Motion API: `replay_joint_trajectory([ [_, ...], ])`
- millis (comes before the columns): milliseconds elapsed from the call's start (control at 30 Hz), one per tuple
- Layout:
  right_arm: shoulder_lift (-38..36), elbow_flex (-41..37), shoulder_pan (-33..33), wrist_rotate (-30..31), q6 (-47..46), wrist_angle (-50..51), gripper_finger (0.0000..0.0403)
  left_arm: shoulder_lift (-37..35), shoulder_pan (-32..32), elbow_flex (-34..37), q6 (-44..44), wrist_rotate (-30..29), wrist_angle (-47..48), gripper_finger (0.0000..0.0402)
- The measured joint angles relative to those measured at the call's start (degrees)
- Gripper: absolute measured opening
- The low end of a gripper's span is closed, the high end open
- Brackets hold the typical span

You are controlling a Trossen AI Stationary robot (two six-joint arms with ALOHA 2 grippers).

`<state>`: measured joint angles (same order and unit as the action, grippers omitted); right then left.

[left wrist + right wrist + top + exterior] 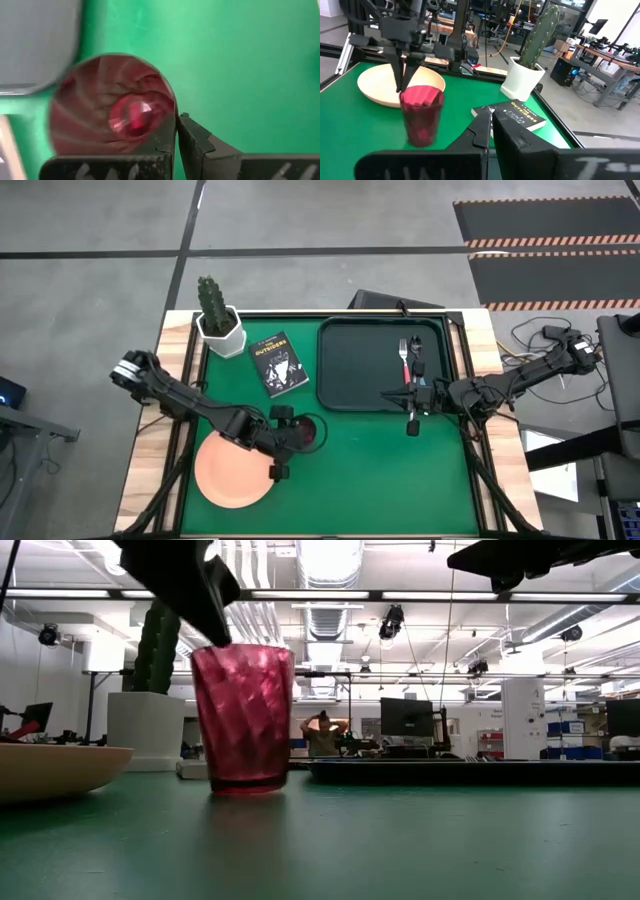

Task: Pick and place plate/cup/fork/spoon on tray
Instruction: Put the red glass on the black serving tray

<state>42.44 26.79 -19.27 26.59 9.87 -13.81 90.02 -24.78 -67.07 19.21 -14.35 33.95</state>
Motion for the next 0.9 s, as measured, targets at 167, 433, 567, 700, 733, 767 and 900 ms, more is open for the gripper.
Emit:
replay_joint_trajectory([
  [167,0.0,0.0,0.0,0.0,0.0,0.0,0.0009,-0.1,-0.8,0.0,0.9,1.6,-0.5,0.0000],
  [433,0.0,0.0,0.0,0.0,-0.4,-0.1,0.0009,-0.1,-0.8,-0.4,0.7,1.4,-0.5,0.0000],
  [567,0.0,0.0,0.0,0.0,-0.5,-0.1,0.0009,-0.1,-0.6,-1.4,-0.4,0.2,-0.5,0.0000],
  [700,0.0,0.0,0.0,0.0,-0.5,-0.1,0.0009,-0.3,0.6,-1.8,-1.1,0.1,-0.5,0.0022],
  [733,0.0,0.0,0.0,0.0,-0.5,-0.1,0.0009,-0.3,1.1,-1.5,-0.5,0.2,-0.5,0.0034],
  [767,0.0,0.0,0.0,0.0,-0.6,-0.1,0.0009,-0.3,1.6,-1.0,0.0,0.5,-0.5,0.0049],
  [900,0.0,0.0,0.0,0.0,-1.0,-0.1,0.0009,0.4,2.3,1.9,1.2,1.7,-0.4,0.0121],
])
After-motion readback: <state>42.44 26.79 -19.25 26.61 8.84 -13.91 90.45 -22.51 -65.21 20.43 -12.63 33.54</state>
